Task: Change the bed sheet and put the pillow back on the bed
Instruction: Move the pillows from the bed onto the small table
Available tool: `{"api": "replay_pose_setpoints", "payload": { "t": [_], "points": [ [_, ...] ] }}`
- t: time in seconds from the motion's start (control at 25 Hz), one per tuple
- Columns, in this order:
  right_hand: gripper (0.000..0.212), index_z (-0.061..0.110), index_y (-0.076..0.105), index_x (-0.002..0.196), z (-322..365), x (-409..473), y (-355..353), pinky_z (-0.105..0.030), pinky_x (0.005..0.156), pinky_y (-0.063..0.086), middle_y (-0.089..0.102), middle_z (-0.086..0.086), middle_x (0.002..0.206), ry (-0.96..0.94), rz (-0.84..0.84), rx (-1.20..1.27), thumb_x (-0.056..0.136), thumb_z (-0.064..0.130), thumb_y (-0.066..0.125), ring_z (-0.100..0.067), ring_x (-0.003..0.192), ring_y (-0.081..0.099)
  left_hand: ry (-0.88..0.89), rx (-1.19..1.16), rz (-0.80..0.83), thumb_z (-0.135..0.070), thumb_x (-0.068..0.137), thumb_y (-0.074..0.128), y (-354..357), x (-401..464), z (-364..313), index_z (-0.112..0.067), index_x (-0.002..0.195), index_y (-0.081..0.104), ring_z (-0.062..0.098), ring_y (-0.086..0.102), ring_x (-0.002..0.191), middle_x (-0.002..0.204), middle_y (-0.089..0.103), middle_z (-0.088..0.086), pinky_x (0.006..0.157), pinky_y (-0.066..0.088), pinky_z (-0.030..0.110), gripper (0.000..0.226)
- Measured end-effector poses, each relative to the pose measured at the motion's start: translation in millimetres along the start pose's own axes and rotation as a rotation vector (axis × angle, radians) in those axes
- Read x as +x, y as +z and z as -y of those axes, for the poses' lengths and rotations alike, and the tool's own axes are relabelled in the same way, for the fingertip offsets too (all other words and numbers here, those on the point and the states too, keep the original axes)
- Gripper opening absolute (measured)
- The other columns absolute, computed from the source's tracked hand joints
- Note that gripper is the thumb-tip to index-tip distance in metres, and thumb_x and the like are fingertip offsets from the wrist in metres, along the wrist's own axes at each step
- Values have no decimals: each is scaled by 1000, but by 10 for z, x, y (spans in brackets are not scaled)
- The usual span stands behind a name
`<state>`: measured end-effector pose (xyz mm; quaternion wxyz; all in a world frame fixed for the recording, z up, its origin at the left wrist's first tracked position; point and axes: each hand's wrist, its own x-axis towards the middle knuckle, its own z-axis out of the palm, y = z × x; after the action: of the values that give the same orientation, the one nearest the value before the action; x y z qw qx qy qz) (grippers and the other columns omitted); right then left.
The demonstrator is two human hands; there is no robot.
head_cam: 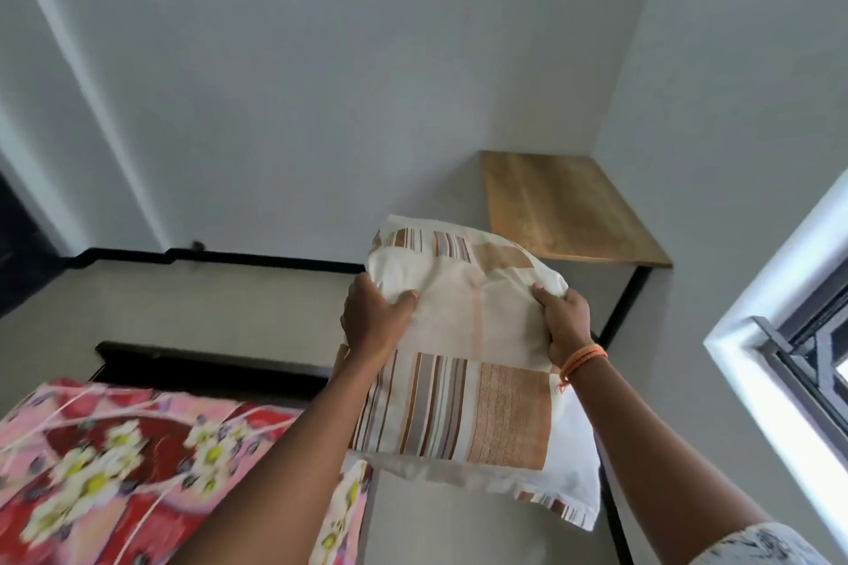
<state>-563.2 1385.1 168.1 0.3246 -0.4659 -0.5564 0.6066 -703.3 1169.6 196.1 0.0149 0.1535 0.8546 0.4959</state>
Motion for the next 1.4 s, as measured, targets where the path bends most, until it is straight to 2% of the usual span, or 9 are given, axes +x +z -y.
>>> {"api": "replay_pose_setpoints", "payload": {
  "t": [0.36, 0.56, 0.68, 0.76, 0.84, 0.92, 1.0, 1.12, 1.4],
  "points": [
    [46, 0, 59, 102, 732, 2848, -350, -48, 86, 57, 70, -13, 103, -75, -79, 43, 77, 35, 77, -31, 96, 68, 97, -75, 81, -38, 80, 73, 2299, 1673, -1105, -7, 123, 47, 21, 54, 91, 105, 51, 1, 67, 46, 30, 59],
    [35, 8, 64, 112, 1366, 4366, -568, -34, 80, 55, 70, -4, 104, -162, -62, 35, 84, 29, 72, -20, 92, 66, 138, -116, 93, -38, 81, 73, 3510, 2587, -1880, -5, 126, 46, 24, 55, 99, 108, 51, 2, 79, 50, 36, 62],
    [41, 10, 62, 114, 1592, 5298, -664, -42, 90, 54, 67, -5, 111, -206, -95, -53, 84, 37, 68, -24, 99, 64, 129, -128, 143, -46, 81, 71, 4320, 3167, -2163, -7, 131, 41, 29, 56, 108, 118, 51, 6, 87, 53, 46, 71],
    [61, 12, 56, 125, 1672, 5930, -710, -48, 98, 49, 62, -7, 123, -199, -103, -175, 78, 51, 63, -29, 110, 59, 65, -71, 298, -55, 82, 68, 4900, 3593, -2251, -8, 143, 31, 34, 49, 123, 137, 43, 13, 98, 48, 50, 86],
    [83, 19, 38, 145, 1601, 6446, -737, -52, 107, 40, 51, -8, 141, -142, -80, -419, 77, 62, 57, -35, 127, 49, -57, -1, 590, -67, 81, 63, 5374, 3886, -2216, -18, 156, 8, 38, 26, 143, 157, 17, 15, 112, 35, 52, 105],
    [97, 20, 16, 155, 1344, 6893, -741, -52, 115, 28, 32, -12, 155, -52, -32, -775, 81, 74, 45, -36, 140, 33, -122, 145, 896, -77, 76, 58, 5876, 4058, -2051, -30, 154, -18, 37, 4, 150, 163, -11, 12, 119, 22, 52, 118],
    [104, 23, 0, 156, 949, 7124, -741, -56, 119, 14, 6, -13, 163, 31, 62, -1080, 79, 85, 29, -35, 148, 13, -167, 222, 1005, -82, 74, 53, 6314, 4055, -1901, -28, 148, -32, 39, -5, 150, 161, -22, 14, 120, 15, 51, 125],
    [100, 38, -18, 151, 505, 7267, -729, -71, 110, -1, -26, -8, 160, 122, 82, -1177, 73, 93, 13, -38, 149, -9, -226, 210, 910, -87, 71, 48, 6727, 4040, -1897, -25, 149, -30, 43, -10, 148, 160, -26, 12, 118, 8, 55, 127],
    [92, 43, -18, 149, 411, 7233, -725, -80, 102, 3, -20, -7, 161, 121, -6, -1177, 76, 91, 13, -39, 149, -3, -130, 232, 782, -84, 69, 57, 6933, 4080, -1868, -32, 153, -19, 42, -2, 148, 163, -12, 9, 116, 12, 59, 124]
  ]
}}
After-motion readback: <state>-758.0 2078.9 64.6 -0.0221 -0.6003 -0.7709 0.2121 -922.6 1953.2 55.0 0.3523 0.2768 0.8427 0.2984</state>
